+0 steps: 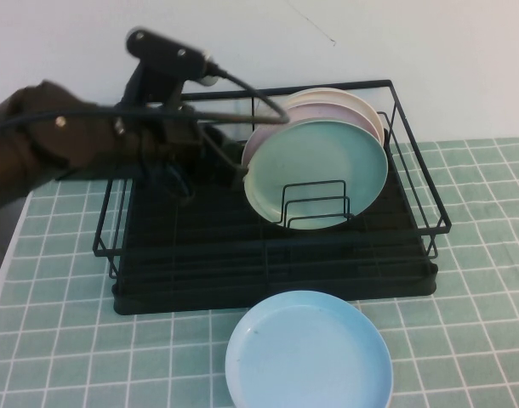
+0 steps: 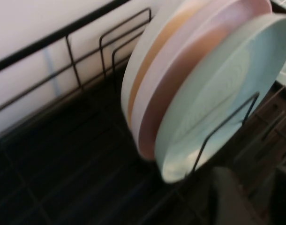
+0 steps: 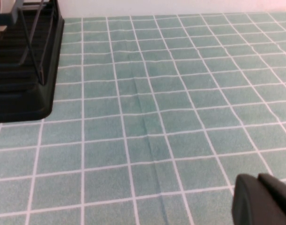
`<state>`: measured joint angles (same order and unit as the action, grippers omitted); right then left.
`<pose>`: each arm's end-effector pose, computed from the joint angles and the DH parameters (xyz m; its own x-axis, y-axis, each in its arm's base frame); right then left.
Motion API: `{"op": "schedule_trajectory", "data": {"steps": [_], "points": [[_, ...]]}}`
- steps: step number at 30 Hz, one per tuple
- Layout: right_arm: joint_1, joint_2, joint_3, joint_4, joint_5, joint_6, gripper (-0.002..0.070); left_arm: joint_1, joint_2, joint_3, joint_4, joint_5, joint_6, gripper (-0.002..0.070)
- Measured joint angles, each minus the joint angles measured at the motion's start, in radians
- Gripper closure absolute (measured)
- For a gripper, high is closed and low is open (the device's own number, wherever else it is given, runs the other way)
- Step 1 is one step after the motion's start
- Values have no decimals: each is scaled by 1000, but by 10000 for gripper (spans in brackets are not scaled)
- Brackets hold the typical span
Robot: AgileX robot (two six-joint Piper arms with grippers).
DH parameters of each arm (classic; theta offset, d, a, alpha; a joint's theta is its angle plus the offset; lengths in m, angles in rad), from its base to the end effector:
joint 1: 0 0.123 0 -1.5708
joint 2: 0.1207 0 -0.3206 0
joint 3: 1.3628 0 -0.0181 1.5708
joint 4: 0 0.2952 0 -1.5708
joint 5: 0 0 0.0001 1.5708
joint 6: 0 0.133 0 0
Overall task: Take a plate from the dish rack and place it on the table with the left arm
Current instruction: Grasp the plate from the shelf
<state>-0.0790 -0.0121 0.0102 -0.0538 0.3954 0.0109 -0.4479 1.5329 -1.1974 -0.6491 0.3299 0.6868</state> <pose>0.0999 -0.0107 0.1620 -0.3036 -0.0148 -0.9527 0.0869 0.9953 -0.0432 0.3768 -0.2100 0.3233 -0.4056 0.2646 -0.8749 0.6056 0.7947 -0.0403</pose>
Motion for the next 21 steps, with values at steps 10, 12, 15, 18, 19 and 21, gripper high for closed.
{"op": "schedule_trajectory", "data": {"steps": [10, 12, 15, 18, 19, 21], "points": [[0, 0, 0, 0, 0, 0, 678, -7, 197, -226, 2, 107, 205, 258], [0, 0, 0, 0, 0, 0, 678, -7, 212, -236, 3, 103, 231, 256], [0, 0, 0, 0, 0, 0, 678, -7, 227, -240, 3, 82, 247, 256], [0, 0, 0, 0, 0, 0, 678, -7, 240, -242, 4, 71, 260, 256], [0, 0, 0, 0, 0, 0, 678, -7, 245, -242, 4, 68, 264, 256], [0, 0, 0, 0, 0, 0, 678, -7, 257, -243, 4, 59, 275, 256]]}}
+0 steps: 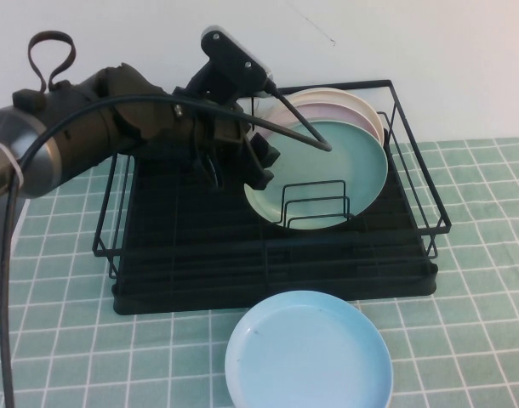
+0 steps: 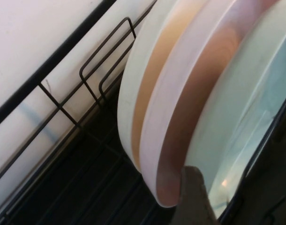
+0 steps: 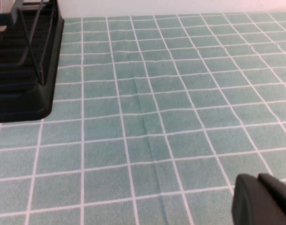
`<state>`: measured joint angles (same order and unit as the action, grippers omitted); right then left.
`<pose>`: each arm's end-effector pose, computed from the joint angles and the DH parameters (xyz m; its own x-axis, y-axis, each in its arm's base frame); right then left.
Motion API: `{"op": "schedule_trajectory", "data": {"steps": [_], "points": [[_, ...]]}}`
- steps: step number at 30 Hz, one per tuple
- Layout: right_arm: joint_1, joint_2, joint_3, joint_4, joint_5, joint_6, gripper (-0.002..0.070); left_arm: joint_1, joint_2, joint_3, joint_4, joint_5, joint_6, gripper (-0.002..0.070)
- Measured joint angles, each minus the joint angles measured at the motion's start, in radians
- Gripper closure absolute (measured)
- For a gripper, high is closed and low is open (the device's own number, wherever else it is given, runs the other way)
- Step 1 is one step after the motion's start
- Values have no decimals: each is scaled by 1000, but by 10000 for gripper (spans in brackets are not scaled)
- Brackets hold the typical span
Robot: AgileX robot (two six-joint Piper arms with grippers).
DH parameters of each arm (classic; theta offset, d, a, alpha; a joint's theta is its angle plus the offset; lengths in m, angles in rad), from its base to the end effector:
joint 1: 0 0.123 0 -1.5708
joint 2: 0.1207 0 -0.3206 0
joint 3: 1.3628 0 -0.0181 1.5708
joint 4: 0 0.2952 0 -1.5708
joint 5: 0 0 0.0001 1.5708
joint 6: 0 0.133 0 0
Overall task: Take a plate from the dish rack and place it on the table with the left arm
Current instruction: Grasp the plate from the shelf
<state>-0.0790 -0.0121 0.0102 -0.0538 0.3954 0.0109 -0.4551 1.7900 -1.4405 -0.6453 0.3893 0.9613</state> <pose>0.0999 -0.0107 0.1620 -0.3036 -0.0148 -0.9527 0.0869 0.9953 -0.0432 0.4402 -0.2493 0.2953 -0.2539 0.4989 -0.8286 0.7325 0.6587 0.1721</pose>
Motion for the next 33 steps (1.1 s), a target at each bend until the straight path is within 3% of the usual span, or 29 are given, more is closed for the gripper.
{"op": "schedule_trajectory", "data": {"steps": [10, 16, 20, 26, 33], "points": [[0, 0, 0, 0, 0, 0, 678, 0, 59, -2, -8, -59, 3, 258], [0, 0, 0, 0, 0, 0, 678, -16, 115, -17, -11, -97, 11, 308], [0, 0, 0, 0, 0, 0, 678, -29, 151, -59, -13, -98, 14, 372], [0, 0, 0, 0, 0, 0, 678, -33, 158, -95, -7, -86, 1, 601], [0, 0, 0, 0, 0, 0, 678, -31, 153, -171, 4, 7, -4, 625]]}}
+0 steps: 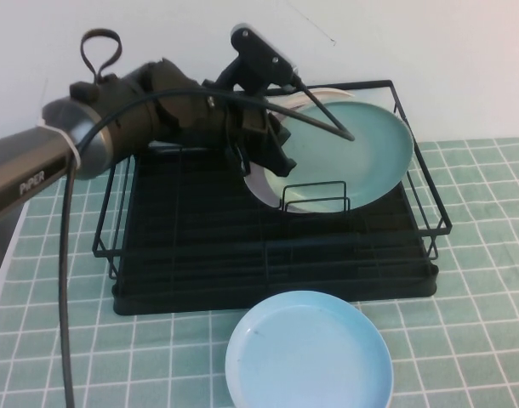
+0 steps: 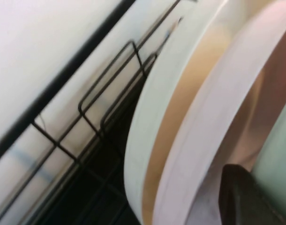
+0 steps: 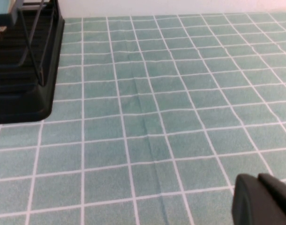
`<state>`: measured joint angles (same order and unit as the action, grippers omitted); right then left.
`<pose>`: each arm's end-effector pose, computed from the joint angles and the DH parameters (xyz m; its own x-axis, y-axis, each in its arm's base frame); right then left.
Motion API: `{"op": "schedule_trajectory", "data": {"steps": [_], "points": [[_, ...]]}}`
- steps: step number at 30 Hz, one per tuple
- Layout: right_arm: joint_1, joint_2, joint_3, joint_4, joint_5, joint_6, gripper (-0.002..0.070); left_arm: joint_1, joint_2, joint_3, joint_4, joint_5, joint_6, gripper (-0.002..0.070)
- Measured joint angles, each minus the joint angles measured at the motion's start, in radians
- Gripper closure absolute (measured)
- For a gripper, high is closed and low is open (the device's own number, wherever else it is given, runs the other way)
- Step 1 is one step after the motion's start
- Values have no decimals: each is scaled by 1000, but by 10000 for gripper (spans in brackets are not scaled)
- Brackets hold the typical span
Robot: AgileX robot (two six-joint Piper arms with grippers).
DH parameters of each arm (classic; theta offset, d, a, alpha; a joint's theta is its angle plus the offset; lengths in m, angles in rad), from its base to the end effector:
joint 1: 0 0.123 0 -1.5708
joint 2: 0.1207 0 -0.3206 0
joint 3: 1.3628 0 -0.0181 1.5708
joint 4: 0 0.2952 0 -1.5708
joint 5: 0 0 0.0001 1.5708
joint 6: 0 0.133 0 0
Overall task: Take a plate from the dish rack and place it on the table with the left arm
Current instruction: Grasp the plate from the shelf, then place the plate from the table
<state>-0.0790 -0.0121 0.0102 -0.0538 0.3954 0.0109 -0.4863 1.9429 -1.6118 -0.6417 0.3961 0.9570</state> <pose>0.0999 -0.0107 0.1620 -0.3036 -0.0148 -0.9527 0.0869 0.9953 -0.0432 0.4733 -0.2850 0.2822 -0.2285 0.5018 -0.8343 0.7526 0.6347 0.1756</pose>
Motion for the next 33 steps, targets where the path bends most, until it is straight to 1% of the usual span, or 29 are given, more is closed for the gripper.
{"op": "schedule_trajectory", "data": {"steps": [7, 12, 15, 18, 20, 24, 27, 33], "points": [[0, 0, 0, 0, 0, 0, 678, 0, -119, -31, 44, 112, -22, 625], [0, 0, 0, 0, 0, 0, 678, 0, -277, -31, 42, 292, -89, 631], [0, 0, 0, 0, 0, 0, 678, 0, -345, -31, 46, 386, -159, 631], [0, 0, 0, 0, 0, 0, 678, 0, -399, -32, 63, 522, -267, 631], [0, 0, 0, 0, 0, 0, 678, 0, -414, -32, 78, 635, -350, 631], [0, 0, 0, 0, 0, 0, 678, 0, -415, -32, 106, 818, -449, 633], [0, 0, 0, 0, 0, 0, 678, 0, -412, -4, 119, 839, -552, 633], [0, 0, 0, 0, 0, 0, 678, 0, -411, 164, 121, 839, -655, 633]]}}
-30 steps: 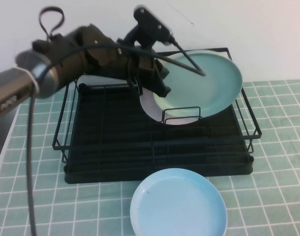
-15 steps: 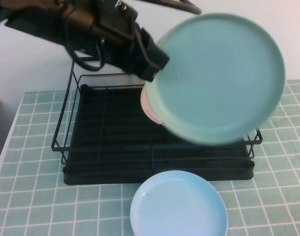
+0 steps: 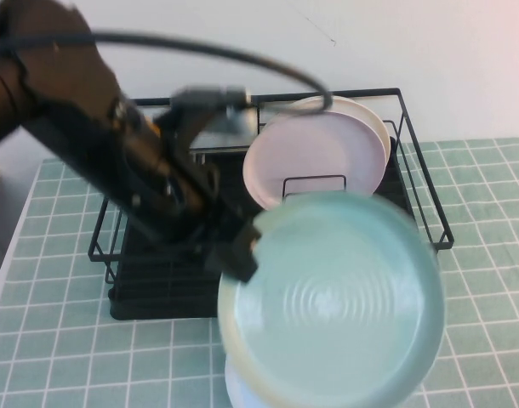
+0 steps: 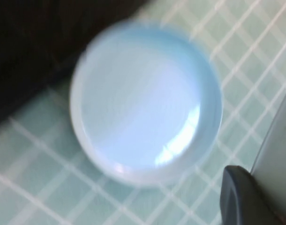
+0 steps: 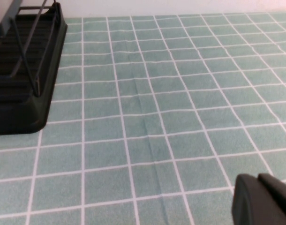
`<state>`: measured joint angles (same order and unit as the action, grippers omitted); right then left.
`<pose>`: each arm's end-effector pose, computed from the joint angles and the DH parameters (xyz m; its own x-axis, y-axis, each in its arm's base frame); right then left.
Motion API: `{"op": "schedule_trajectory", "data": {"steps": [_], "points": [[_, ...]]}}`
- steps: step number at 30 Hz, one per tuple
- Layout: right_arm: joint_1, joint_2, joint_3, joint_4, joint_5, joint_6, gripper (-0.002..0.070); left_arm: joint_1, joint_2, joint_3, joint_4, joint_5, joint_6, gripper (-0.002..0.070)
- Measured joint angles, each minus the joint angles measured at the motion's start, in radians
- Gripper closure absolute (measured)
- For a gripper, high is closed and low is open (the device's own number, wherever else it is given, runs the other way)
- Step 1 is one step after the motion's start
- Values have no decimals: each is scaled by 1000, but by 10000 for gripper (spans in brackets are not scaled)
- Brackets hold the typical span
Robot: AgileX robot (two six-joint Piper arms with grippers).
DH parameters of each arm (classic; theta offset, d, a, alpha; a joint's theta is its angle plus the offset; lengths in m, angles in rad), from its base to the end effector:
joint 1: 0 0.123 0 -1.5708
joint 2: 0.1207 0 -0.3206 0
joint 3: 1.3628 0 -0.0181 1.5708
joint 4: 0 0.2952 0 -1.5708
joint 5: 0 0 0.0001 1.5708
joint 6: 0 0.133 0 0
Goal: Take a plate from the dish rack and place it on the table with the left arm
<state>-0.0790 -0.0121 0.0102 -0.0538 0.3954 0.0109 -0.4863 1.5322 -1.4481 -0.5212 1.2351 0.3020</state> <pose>0.0999 -0.0107 0.1620 -0.3036 -0.0148 -0.9527 0.0869 0.9953 -0.0432 0.2939 -0.2261 0.3528 -0.7484 0.5103 -0.4237 0.6591 0.6433 -0.3895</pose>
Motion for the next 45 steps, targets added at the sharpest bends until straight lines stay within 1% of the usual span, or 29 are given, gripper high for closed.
{"op": "schedule_trajectory", "data": {"steps": [5, 10, 20, 26, 29, 31, 34, 36, 38, 40, 42, 43, 45], "points": [[0, 0, 0, 0, 0, 0, 678, 0, 4, 174, 1, -10, -19, 634], [0, 0, 0, 0, 0, 0, 678, 0, 8, 287, 7, -135, -31, 634], [0, 0, 0, 0, 0, 0, 678, 0, 112, 322, 4, -308, -32, 635], [0, 0, 0, 0, 0, 0, 678, 0, 191, 322, 6, -357, -35, 629], [0, 0, 0, 0, 0, 0, 678, 0, 200, 322, 25, -376, -35, 565], [0, 0, 0, 0, 0, 0, 678, 0, 196, 319, 38, -382, -35, 469], [0, 0, 0, 0, 0, 0, 678, 0, 169, 292, 55, -379, -52, 306], [0, 0, 0, 0, 0, 0, 678, 0, 137, 268, 62, -362, -57, 242], [0, 0, 0, 0, 0, 0, 678, 0, 88, 241, 76, -342, -57, 220], [0, 0, 0, 0, 0, 0, 678, 0, 29, 209, 98, -320, -57, 239], [0, 0, 0, 0, 0, 0, 678, 0, -34, 181, 124, -307, -57, 307], [0, 0, 0, 0, 0, 0, 678, 0, -72, 168, 140, -304, -57, 365], [0, 0, 0, 0, 0, 0, 678, 0, -147, 145, 165, -304, -57, 511]]}}
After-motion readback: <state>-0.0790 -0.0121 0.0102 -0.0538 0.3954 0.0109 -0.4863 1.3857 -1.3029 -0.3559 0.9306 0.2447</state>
